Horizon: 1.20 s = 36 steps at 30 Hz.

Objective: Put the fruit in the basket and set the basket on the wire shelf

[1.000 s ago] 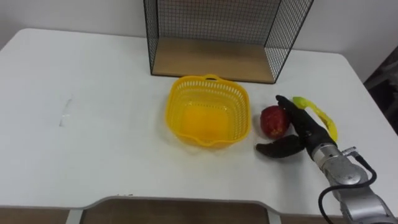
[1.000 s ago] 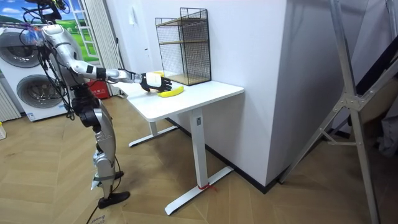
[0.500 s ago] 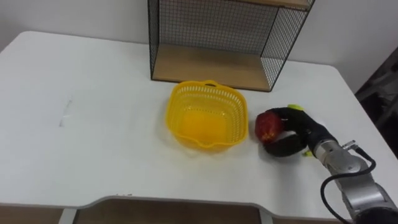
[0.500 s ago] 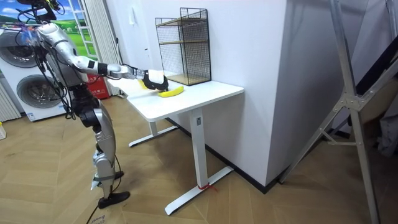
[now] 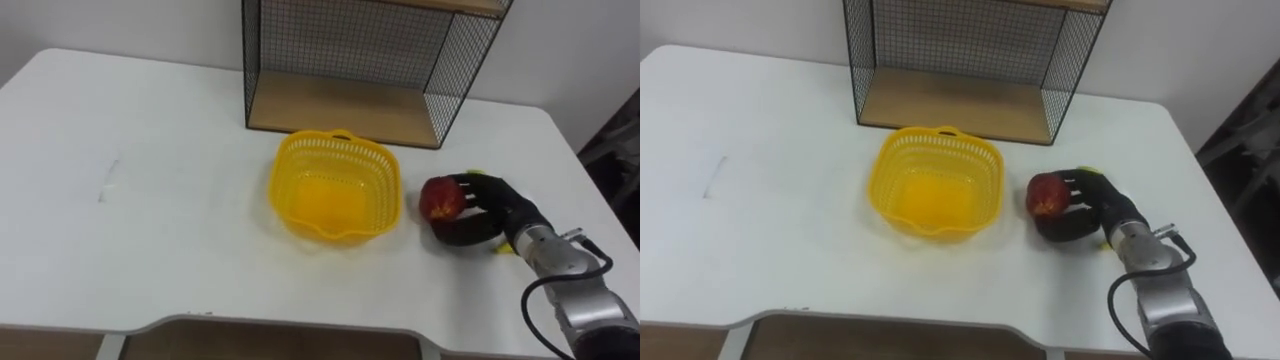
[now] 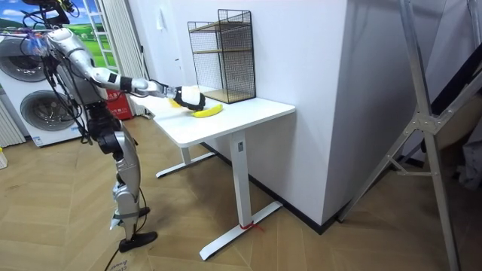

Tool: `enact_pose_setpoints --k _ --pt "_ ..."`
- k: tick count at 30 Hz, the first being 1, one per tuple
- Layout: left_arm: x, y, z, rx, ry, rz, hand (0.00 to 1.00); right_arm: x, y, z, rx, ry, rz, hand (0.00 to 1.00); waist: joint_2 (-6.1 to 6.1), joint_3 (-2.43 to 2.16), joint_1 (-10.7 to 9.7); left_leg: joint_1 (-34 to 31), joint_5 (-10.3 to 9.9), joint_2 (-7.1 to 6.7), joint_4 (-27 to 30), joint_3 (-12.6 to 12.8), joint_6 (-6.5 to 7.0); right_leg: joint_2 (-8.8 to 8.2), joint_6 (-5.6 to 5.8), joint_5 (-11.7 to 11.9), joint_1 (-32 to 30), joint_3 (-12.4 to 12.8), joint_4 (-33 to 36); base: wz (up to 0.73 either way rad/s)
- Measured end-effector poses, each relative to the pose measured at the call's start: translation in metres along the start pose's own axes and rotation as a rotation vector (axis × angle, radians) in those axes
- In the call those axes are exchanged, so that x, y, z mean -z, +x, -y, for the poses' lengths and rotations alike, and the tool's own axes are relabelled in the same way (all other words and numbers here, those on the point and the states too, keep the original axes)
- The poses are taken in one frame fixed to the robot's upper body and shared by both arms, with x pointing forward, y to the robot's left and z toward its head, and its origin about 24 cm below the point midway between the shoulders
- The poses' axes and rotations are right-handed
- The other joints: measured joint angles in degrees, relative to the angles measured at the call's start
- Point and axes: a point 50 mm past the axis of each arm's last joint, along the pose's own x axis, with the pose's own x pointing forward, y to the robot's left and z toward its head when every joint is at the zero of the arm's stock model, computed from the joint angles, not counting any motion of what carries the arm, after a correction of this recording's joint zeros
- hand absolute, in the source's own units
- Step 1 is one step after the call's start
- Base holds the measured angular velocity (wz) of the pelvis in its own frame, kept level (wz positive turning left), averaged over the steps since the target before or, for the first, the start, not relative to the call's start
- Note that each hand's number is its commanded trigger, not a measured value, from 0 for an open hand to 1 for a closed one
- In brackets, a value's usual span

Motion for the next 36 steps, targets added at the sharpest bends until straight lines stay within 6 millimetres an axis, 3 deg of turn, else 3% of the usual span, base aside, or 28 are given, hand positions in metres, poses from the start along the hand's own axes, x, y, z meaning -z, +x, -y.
enact_pose_setpoints --k 5,9,14,17,21,29,34,36 --pt "0.007 -0.001 0.003 -0.016 -0.005 -0.019 0.00 0.000 -0.006 -0.001 0.015 0.091 0.029 1.00 0.70 0.22 0.10 -0.25 0.00 0.01 -0.62 0.61 0.00 0.04 -0.06 0.05 -0.45 0.49 0.15 -0.06" --pt "0.012 -0.003 0.006 -0.018 -0.005 -0.033 0.00 0.002 -0.014 -0.003 0.019 0.161 0.059 1.00 1.63 -0.26 0.05 -0.13 0.01 0.01 -0.60 0.86 0.02 0.04 -0.05 0.06 -0.46 0.65 0.16 -0.02" --pt "0.015 -0.004 0.009 -0.041 -0.007 -0.037 0.00 -0.003 -0.021 -0.007 0.030 0.261 0.117 1.00 2.97 -0.32 -0.19 0.03 0.03 0.06 -0.71 1.32 0.02 0.05 -0.05 0.06 -0.56 1.25 0.12 -0.05" --pt "0.016 -0.004 0.012 -0.038 -0.010 -0.038 0.00 -0.015 -0.022 -0.011 0.029 0.300 0.175 1.00 3.16 -0.26 -0.62 0.29 0.03 0.07 -0.81 1.44 0.03 0.03 -0.05 0.06 -0.41 1.39 0.16 -0.03" --pt "0.018 -0.005 0.015 -0.031 -0.011 -0.036 0.00 -0.050 -0.028 -0.012 0.032 0.302 0.325 1.00 3.11 -0.24 -1.60 0.13 0.03 0.04 -0.77 1.46 0.03 -0.01 -0.04 0.06 -0.48 1.39 0.15 0.00" --pt "0.021 -0.006 0.016 -0.030 -0.012 -0.039 0.00 -0.095 -0.045 -0.010 0.029 0.304 0.536 1.00 3.40 -0.30 -1.69 -0.48 0.04 0.03 -0.70 1.45 0.04 -0.03 -0.03 0.07 -1.45 1.37 0.18 0.00" --pt "0.011 -0.004 0.015 -0.034 -0.004 -0.014 0.00 -0.126 -0.062 -0.016 0.010 0.186 0.680 1.00 3.31 -0.43 -1.34 -0.74 0.04 0.05 -0.77 1.55 0.05 0.02 -0.03 0.07 -1.51 1.51 0.30 0.00" --pt "0.008 -0.003 0.014 -0.036 0.007 -0.007 0.00 -0.130 -0.063 -0.020 0.001 0.108 0.692 1.00 3.07 -0.46 -1.10 -0.72 0.04 0.05 -0.84 1.58 0.05 0.02 -0.02 0.08 -1.51 1.57 0.29 -0.02"
